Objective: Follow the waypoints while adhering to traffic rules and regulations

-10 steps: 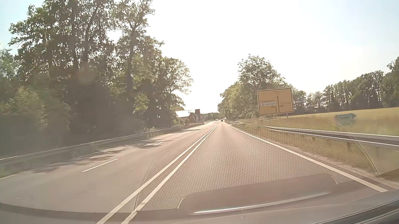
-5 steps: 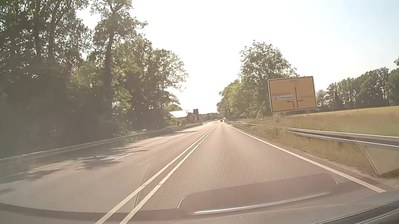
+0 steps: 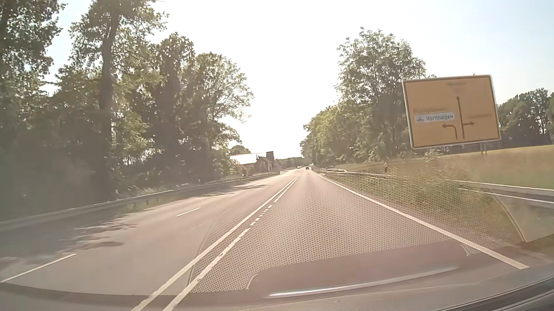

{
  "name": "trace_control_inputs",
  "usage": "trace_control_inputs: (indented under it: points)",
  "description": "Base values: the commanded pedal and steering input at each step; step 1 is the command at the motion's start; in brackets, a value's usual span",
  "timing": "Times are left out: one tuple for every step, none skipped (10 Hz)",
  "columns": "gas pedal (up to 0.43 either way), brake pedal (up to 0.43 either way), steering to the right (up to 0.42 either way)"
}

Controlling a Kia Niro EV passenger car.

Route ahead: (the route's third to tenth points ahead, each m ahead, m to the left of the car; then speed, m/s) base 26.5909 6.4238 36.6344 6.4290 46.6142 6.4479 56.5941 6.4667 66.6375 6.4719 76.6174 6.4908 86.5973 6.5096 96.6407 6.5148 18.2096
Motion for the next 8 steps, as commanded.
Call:
trace_control_inputs:
  points:
    - [0.110,0.006,0.003]
    - [0.110,0.006,0.003]
    - [0.118,0.006,0.003]
    - [0.118,0.006,0.003]
    - [0.118,0.006,0.003]
    - [0.118,0.006,0.003]
    - [0.118,0.006,0.003]
    - [0.110,0.006,0.003]
